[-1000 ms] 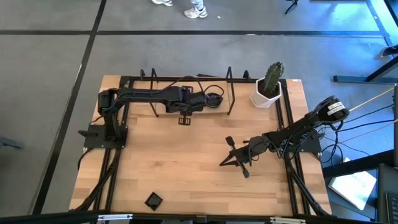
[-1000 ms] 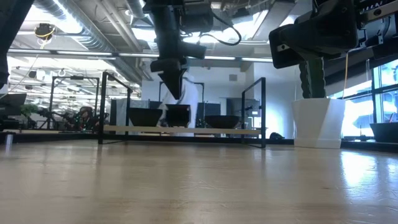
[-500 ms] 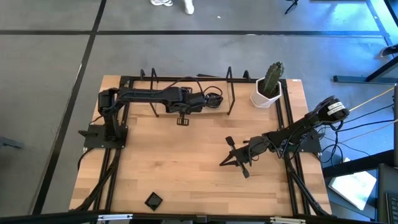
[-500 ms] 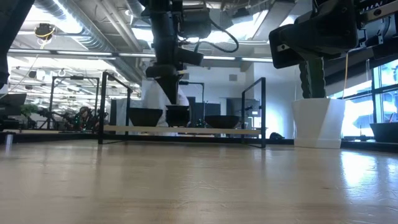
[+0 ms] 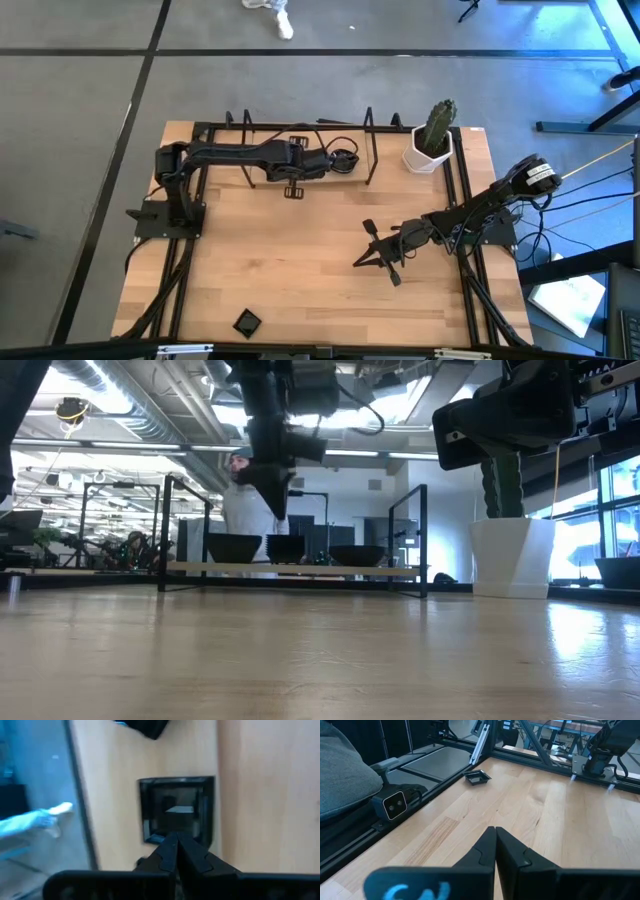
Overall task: Pick & Place Mini shaped plates
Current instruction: Stack the square plate on top of the square plate on the shelf
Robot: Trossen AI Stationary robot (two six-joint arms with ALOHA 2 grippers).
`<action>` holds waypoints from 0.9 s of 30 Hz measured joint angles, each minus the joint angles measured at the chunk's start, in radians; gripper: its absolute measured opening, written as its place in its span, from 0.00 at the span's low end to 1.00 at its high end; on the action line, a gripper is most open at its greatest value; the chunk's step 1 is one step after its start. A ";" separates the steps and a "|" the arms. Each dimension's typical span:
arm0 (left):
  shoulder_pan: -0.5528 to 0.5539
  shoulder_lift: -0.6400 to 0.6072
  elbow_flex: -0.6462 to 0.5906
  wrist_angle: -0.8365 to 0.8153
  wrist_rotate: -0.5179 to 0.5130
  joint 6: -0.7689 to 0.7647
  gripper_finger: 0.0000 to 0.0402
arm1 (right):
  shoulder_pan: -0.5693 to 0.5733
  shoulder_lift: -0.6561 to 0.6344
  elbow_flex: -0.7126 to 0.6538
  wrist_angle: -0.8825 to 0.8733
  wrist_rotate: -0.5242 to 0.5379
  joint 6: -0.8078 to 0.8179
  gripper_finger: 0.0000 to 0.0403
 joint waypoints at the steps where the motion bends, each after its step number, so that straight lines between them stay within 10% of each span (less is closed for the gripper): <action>1: -0.010 -0.012 0.000 -0.009 -0.024 0.000 0.00 | 0.000 0.000 0.000 0.000 0.000 0.000 0.02; 7: -0.132 -0.179 0.000 -0.170 -0.028 -0.089 0.00 | 0.002 0.000 0.000 -0.022 -0.001 0.000 0.02; 15: -0.501 -0.402 -0.031 -0.206 0.077 -0.577 0.00 | 0.002 0.000 0.000 -0.014 0.000 0.000 0.02; 27: -1.153 -0.331 -0.184 -0.156 -0.115 -0.981 0.02 | 0.003 0.000 0.000 0.019 0.001 0.000 0.02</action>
